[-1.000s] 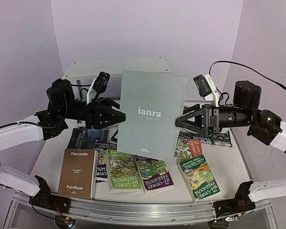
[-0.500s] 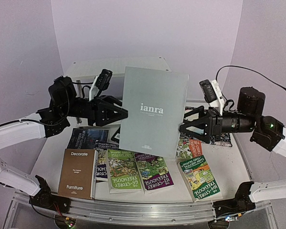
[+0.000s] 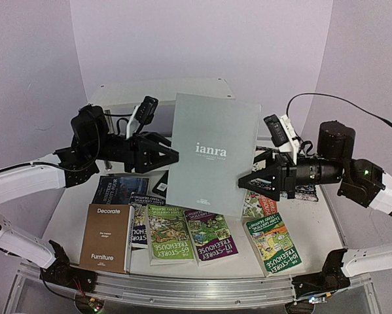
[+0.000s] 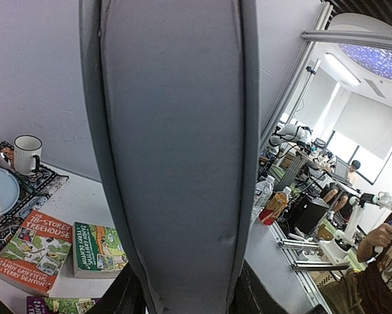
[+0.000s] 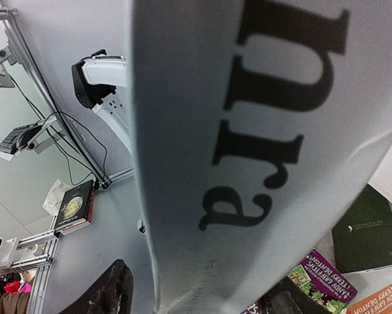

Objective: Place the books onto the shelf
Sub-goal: Pass from the left arm to the right, then place the book on the shelf.

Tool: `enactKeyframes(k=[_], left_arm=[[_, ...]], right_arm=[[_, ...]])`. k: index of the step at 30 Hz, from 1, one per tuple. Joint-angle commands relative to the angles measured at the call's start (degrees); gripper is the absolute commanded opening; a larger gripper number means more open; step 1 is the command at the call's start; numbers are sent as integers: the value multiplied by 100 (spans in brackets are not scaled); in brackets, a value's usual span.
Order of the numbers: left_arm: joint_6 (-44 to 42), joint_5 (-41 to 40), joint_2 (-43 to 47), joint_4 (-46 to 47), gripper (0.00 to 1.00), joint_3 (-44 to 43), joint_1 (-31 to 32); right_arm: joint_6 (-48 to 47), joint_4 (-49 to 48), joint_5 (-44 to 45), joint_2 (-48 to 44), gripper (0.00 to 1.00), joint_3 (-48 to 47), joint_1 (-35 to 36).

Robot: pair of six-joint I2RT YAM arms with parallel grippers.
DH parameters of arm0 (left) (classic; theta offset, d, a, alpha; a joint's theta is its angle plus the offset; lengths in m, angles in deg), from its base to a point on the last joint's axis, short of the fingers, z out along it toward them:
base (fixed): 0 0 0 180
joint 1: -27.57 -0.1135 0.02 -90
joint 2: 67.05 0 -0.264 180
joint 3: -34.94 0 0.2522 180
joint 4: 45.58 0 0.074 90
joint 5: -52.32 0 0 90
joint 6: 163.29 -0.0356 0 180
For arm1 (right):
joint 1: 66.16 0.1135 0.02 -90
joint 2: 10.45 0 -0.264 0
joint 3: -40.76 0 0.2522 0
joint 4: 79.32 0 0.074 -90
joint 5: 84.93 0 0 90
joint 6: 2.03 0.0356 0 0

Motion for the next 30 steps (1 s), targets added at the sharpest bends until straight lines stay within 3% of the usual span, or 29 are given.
enactKeyframes(k=[1, 6, 12, 15, 18, 21, 25, 28, 30], left_arm=[[-56, -84, -1, 331, 20, -309, 8], [-96, -141, 39, 330, 29, -279, 6], [-128, -145, 102, 327, 61, -188, 11], [-120, -353, 158, 309, 85, -115, -28], [-124, -811, 461, 69, 97, 35, -308], [-417, -1642, 964, -572, 100, 107, -654], [-968, -3361, 1464, -1847, 100, -48, -697], [-1070, -4186, 1757, -2241, 100, -13, -697], [-1102, -4278, 1938, -2276, 99, 126, -697]], right_arm=[[-18, -325, 31, 81, 58, -150, 62], [-25, -390, 272, 49, 41, -88, 71], [-85, -363, 589, -105, 26, 26, 68], [-161, -295, 751, -159, 26, 81, 73], [-367, -66, 1036, -198, 26, 87, 73], [-589, 103, 1605, -173, 26, 167, 68], [-891, -13, 2746, 87, 25, 456, 70], [-1061, -547, 3249, 489, 23, 726, 69], [-1114, -1124, 3589, 761, 24, 907, 72]])
